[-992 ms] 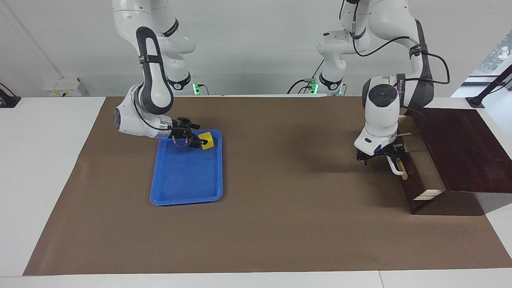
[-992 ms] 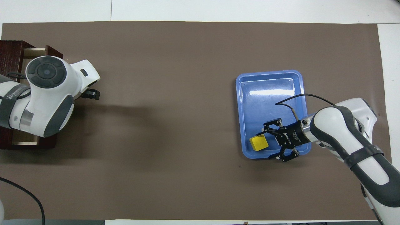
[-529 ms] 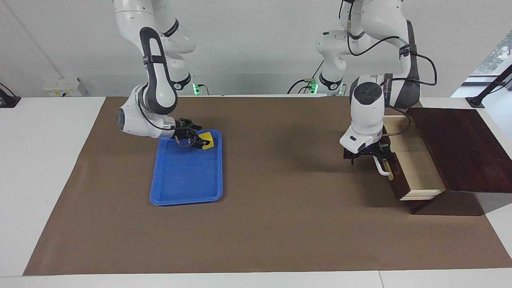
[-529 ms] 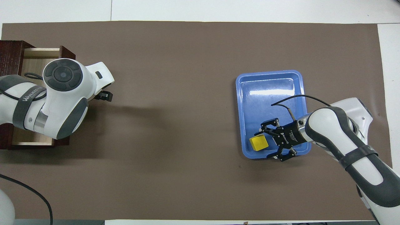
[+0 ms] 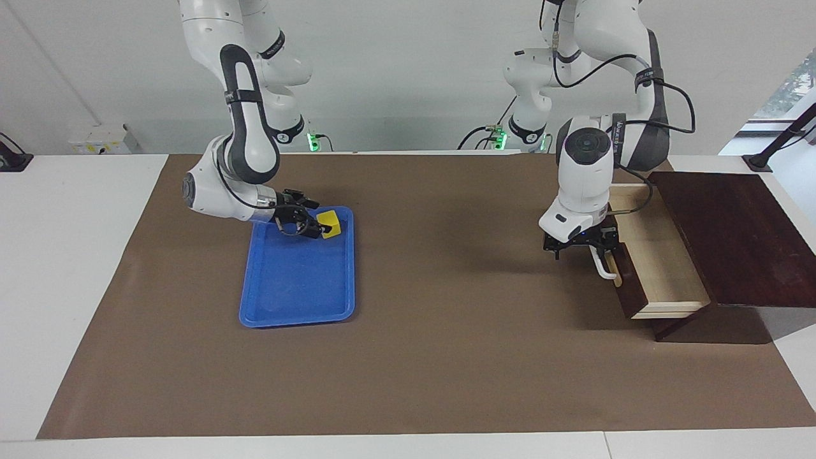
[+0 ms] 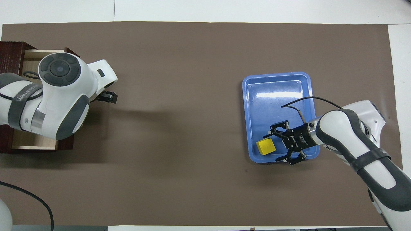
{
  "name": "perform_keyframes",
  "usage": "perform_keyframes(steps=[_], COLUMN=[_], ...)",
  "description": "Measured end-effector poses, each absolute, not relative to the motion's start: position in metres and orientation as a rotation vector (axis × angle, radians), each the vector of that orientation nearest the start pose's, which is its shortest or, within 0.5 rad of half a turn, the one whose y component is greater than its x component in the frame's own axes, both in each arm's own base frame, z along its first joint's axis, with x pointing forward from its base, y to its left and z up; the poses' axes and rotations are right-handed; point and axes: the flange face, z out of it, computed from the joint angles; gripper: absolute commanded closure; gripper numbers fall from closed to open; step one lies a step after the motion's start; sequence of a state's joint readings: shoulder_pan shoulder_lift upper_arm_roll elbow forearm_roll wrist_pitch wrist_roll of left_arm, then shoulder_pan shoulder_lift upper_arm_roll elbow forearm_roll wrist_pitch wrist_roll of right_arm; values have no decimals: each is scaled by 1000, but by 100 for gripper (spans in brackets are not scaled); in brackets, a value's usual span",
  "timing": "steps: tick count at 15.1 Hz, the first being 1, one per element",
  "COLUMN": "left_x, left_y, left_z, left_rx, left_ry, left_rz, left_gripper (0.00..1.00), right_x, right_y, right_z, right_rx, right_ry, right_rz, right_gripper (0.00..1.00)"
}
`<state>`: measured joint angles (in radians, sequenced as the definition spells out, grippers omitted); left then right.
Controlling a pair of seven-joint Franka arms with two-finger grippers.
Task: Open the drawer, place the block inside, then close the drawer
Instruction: 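Grasp the yellow block with the right gripper while the left gripper pulls the drawer open, then lift the block with the right gripper toward the left gripper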
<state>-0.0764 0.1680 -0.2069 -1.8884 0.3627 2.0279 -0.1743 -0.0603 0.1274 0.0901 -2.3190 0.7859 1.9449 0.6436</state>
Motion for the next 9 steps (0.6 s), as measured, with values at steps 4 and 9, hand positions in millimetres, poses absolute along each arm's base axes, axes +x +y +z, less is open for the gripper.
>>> perform_keyframes(steps=[4, 9], left_x=[588, 581], left_y=[-151, -149], left_z=[471, 519], left_rx=[-2895, -2957], left_ry=[308, 239], left_rz=[-44, -47], left_gripper=[0, 0], right_x=[471, 473], right_y=[62, 60], right_z=[271, 270], right_rx=[-2165, -2162], right_ry=[1335, 1359], right_rz=[890, 867], right_gripper=[3, 22])
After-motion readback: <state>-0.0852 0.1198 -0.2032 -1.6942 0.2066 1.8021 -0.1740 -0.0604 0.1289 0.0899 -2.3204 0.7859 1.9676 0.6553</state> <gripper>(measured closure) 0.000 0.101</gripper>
